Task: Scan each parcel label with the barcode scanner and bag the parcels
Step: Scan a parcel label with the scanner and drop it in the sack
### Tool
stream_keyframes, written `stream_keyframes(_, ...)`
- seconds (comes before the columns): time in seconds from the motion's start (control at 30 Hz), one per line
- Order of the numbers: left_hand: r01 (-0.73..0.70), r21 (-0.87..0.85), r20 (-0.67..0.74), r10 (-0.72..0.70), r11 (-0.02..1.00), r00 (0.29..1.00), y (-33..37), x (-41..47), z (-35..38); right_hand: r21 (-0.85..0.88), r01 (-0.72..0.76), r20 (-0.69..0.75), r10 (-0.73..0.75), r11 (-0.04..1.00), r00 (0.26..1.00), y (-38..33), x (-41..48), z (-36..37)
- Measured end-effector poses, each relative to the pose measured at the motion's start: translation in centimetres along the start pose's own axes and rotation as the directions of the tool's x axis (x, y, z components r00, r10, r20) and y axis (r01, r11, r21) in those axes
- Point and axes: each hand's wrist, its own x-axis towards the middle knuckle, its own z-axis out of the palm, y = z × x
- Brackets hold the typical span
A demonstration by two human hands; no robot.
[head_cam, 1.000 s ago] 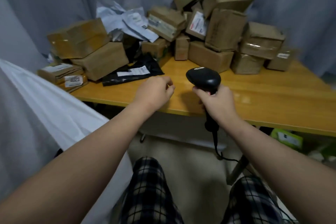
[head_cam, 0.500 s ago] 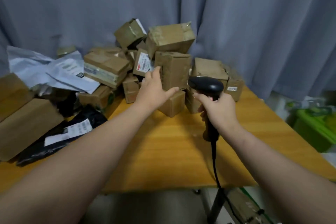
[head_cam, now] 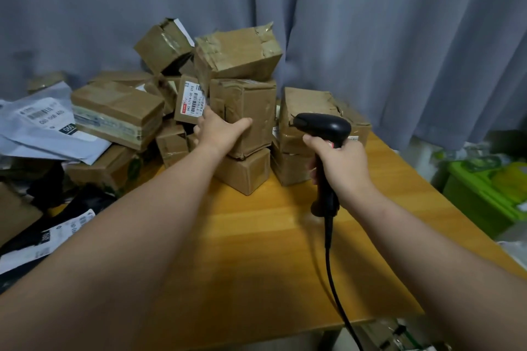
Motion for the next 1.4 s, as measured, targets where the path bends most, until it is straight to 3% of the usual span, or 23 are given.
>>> stream_keyframes(0.17,-0.094,-0.042,-0.046,0.092,0.995,0.995,-0.7,-3.1,-1.9,0.025,-0.016,0.009,0.016,1.000,1.000,-0.9,-1.7,-0.1)
stream_keyframes(0.33,-0.179,0.073,-0.045,0.183,0.981,0.982,-1.8,-7.3,-5.0,-0.001,-0.007,0.054,0.007,1.000,0.999,-1.1,-4.8,-0.3)
stream_keyframes(0.43,-0.164,0.117,-0.033,0.169,0.980,0.985,-2.5,-9.3,-6.5,0.005,-0.027,0.065,0.027,1.000,0.998,-0.6,-6.8,-0.4)
stream_keyframes(0.73,-0.270,0.476,0.019,0.297,0.837,0.955,-5.0,-14.5,-8.7,-0.022,-0.078,0.165,0.080,0.997,0.983,0.9,-10.8,-0.3)
stream_keyframes(0.9,-0.395,0.596,0.178,0.365,0.699,0.914,-6.7,-16.6,-8.3,-0.029,-0.137,0.186,0.140,0.990,0.972,2.2,-11.6,-1.3)
stream_keyframes(1.07,-0.541,0.613,0.396,0.368,0.576,0.841,-9.2,-18.3,-7.9,-0.020,-0.192,0.231,0.192,0.981,0.954,3.5,-13.0,-1.6)
stream_keyframes(1.2,-0.579,0.410,0.488,0.367,0.704,0.792,-10.9,-19.9,-8.5,-0.048,-0.265,0.234,0.269,0.963,0.934,4.3,-14.6,-0.8)
stream_keyframes(1.3,-0.460,0.282,0.299,0.378,0.842,0.876,-10.4,-20.2,-8.4,-0.025,-0.288,0.218,0.287,0.957,0.933,4.7,-15.0,-0.4)
stream_keyframes(1.4,-0.203,0.237,0.143,0.173,0.950,0.975,-9.5,-19.9,-7.9,0.027,-0.259,0.192,0.249,0.966,0.949,4.6,-14.8,-0.1)
